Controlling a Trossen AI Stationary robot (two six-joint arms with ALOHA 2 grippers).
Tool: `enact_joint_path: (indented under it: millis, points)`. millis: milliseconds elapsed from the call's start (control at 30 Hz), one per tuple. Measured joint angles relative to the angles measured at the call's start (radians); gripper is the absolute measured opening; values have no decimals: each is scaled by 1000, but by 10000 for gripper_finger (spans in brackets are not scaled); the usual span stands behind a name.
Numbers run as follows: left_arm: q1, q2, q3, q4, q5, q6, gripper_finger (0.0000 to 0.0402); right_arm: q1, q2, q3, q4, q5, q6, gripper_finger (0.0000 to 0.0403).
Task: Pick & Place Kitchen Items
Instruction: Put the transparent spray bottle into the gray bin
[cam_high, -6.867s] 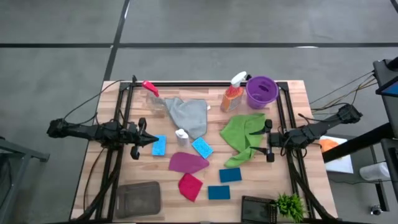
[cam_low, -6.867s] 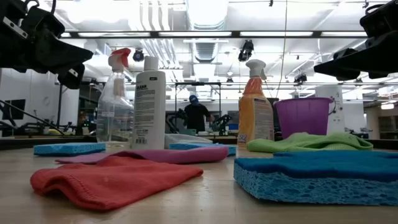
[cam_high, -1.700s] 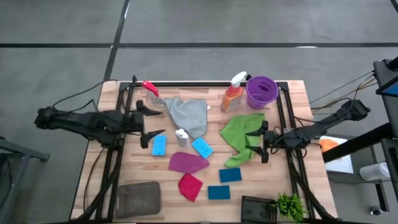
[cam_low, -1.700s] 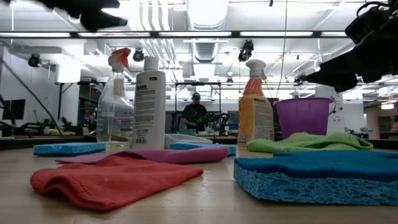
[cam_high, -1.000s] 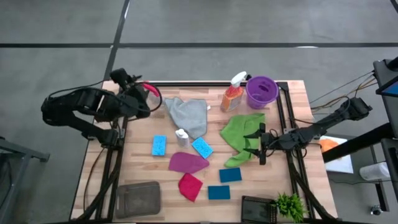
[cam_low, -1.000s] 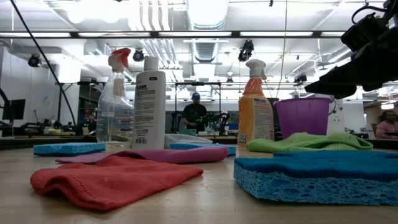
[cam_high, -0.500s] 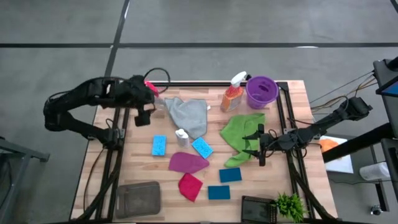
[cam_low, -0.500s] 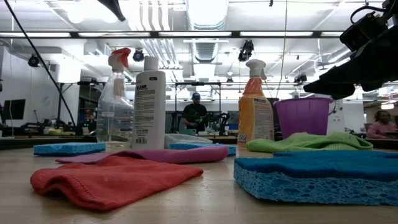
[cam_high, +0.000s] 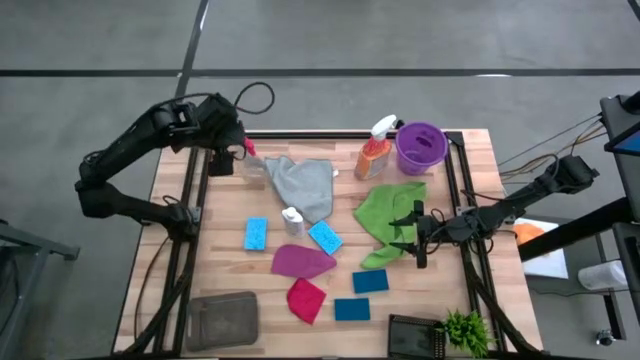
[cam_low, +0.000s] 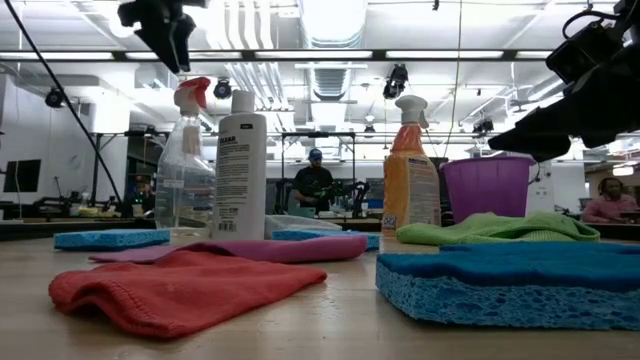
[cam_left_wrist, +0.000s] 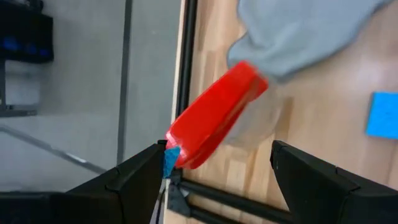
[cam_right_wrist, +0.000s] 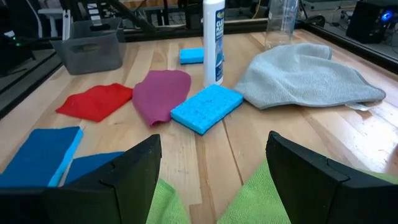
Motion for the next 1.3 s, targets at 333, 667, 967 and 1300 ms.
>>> enact_joint_path:
  millis: [333,667,967,1300]
  points:
    - [32,6,0,62,46,75,293,0,16,0,-1,-5,0,283]
    - [59,77,0,62,77,100,293,0,38,0,0,-27,8,283]
    - [68,128,0,34,77,96,294,0,66,0,0,-31,16,283]
    - [69,121,0,10,77,75,294,0,87,0,0,-46,19,283]
